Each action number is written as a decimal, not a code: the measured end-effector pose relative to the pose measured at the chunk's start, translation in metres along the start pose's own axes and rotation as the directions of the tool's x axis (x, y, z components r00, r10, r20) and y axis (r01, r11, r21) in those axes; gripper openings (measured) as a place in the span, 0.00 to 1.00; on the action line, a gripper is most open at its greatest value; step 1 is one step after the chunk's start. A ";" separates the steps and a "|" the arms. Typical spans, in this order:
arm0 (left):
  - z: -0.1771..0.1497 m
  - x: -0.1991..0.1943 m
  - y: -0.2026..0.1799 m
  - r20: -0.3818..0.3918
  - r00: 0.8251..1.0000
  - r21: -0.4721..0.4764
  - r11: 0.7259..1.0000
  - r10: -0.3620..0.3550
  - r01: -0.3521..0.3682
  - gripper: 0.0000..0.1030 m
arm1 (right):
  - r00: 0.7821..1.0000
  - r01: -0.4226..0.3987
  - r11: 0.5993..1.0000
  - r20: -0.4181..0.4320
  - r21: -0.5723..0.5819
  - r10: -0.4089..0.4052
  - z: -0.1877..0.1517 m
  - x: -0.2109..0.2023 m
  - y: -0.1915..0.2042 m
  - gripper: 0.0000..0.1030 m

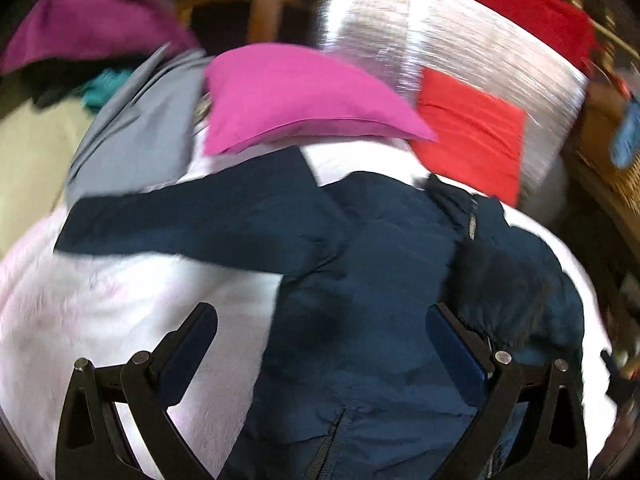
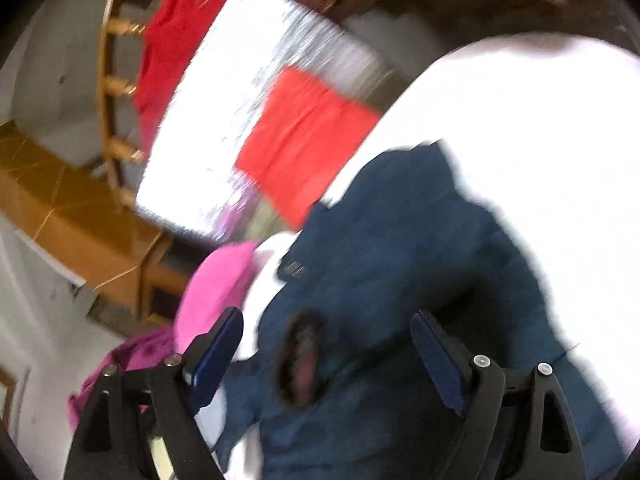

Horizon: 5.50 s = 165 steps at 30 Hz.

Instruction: Fold large clothes

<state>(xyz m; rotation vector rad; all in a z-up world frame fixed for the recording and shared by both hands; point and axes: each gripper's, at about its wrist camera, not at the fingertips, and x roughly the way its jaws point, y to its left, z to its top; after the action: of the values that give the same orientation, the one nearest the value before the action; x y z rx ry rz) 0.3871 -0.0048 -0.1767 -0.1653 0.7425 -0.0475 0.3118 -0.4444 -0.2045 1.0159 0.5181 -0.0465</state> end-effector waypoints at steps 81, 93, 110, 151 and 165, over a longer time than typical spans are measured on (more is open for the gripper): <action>0.018 0.087 0.294 0.029 0.996 -0.802 0.592 -0.086 0.075 0.10 | 0.985 0.174 0.978 -0.001 -0.112 -0.175 0.046 0.020 -0.013 0.67; 0.090 -0.012 0.123 0.245 0.961 -0.351 0.913 -0.127 0.210 0.07 | 0.990 0.138 0.986 0.020 -0.090 -0.137 0.049 0.008 -0.008 0.67; 0.016 0.031 -0.119 -0.098 0.883 0.118 0.876 -0.459 0.469 0.06 | 0.996 0.084 0.996 0.006 -0.018 -0.084 0.055 -0.003 -0.020 0.67; 0.039 0.082 0.065 -0.384 0.908 -0.278 0.959 -0.166 0.058 0.69 | 0.965 0.191 0.654 0.019 -0.732 -0.260 -0.092 0.100 0.132 0.97; 0.060 0.060 0.095 -0.310 0.951 -0.261 0.960 0.017 -0.103 0.69 | 0.962 0.114 0.658 -0.083 -0.744 -0.260 -0.132 0.106 0.178 0.98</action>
<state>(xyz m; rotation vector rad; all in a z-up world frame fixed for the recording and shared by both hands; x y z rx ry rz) 0.4708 0.0905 -0.1894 -0.4065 1.0632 0.0917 0.4022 -0.2197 -0.1629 0.1546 0.7325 0.0723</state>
